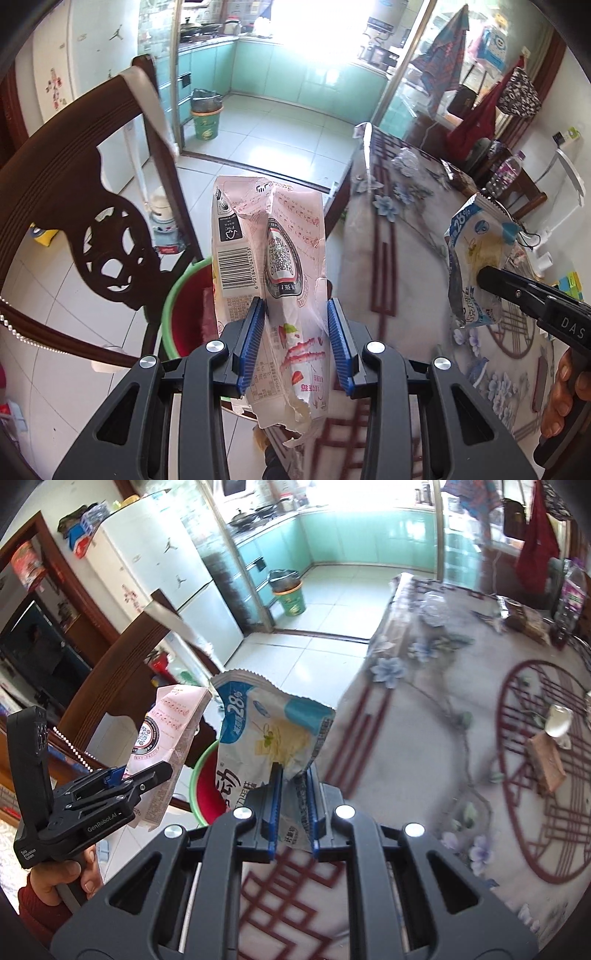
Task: Collect trash
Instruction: 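Carry the carton and snack bag over the red bucket with both grippers, then open both grippers to drop the carton and snack bag into the bucket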
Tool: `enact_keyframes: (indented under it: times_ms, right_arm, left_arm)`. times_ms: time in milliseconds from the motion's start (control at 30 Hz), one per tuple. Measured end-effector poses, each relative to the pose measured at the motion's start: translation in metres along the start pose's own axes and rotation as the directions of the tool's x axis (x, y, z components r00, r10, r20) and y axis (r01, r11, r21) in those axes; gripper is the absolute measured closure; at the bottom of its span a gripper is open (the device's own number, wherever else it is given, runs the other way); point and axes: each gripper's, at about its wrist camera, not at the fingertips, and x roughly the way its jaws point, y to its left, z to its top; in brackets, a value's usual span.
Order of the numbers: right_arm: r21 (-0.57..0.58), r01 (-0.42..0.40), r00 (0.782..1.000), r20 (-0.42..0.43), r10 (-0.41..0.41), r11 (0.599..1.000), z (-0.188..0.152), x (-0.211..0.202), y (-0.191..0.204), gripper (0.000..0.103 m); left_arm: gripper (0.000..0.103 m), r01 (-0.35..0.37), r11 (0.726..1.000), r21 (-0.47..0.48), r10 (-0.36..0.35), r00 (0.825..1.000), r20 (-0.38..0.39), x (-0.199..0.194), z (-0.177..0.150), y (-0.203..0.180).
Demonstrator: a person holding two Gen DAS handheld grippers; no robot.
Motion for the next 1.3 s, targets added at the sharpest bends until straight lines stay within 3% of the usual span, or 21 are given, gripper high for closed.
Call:
enact_keyframes:
  times_ms: [600,1000,1067,1100,1300]
  right_arm:
    - [-0.071,-0.03,0.988,-0.155,0.018,0.997,0.018,0.095,0.046,0.09]
    - [-0.106,-0.039,0.98,-0.197,0.017,0.994,0.021,0.123,0.061,0.089]
    - [-0.103,-0.042,0.981,-0.194,0.021,0.994,0.022,0.123,0.061,0.079]
    - [-0.101,-0.037,0.981,-0.192,0.018,0.994,0.022,0.123,0.06,0.063]
    - [-0.103,-0.004,0.988,-0.154,-0.012,0.995,0.022,0.109,0.055,0.059]
  left_arm:
    - [0.07,-0.084,0.992,-0.096,0.074,0.992,-0.105,0.053,0.0,0.071]
    - [0.069,-0.084,0.993,-0.087,0.07,0.985,-0.155,0.08,0.009,0.08]
    - [0.054,-0.085,0.993,-0.084,0.073,0.987,-0.146,0.079,0.011,0.079]
    - [0.038,-0.091,0.992,-0.087,0.079,0.988,-0.133,0.077,0.012,0.079]
    - [0.037,-0.1,0.991,-0.087,0.091,0.99,-0.103,0.066,0.016,0.077]
